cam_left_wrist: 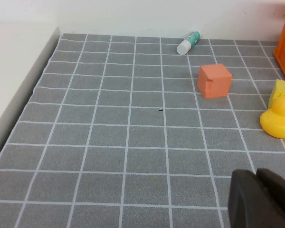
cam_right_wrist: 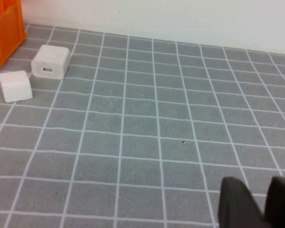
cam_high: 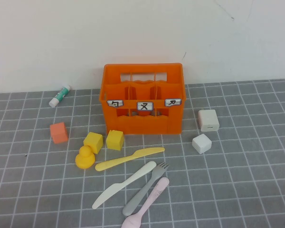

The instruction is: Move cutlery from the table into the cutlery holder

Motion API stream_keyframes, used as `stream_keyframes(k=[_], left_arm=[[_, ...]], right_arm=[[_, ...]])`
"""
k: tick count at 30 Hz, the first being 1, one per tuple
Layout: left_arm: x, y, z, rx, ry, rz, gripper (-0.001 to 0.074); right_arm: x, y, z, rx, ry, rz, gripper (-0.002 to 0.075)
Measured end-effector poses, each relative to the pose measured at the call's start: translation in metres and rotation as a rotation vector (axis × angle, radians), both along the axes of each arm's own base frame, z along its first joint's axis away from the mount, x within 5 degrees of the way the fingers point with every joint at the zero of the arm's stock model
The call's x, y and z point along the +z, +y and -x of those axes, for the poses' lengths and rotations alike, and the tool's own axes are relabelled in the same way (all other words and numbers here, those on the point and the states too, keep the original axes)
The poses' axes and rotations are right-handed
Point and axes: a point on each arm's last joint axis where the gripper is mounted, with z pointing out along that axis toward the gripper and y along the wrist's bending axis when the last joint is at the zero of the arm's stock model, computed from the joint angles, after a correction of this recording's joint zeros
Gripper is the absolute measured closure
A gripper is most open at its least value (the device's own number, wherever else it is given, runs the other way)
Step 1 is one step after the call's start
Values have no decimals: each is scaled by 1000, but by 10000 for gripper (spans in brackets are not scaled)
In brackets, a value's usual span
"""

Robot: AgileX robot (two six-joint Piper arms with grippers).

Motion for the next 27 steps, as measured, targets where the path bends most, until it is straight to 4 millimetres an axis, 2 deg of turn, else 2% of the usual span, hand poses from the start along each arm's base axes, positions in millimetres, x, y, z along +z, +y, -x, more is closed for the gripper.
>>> stream_keyframes(k=[27], left_arm=[[0, 0, 0, 0, 1, -12, 738]], right_arm=[[0, 0, 0, 0, 1, 0, 581]])
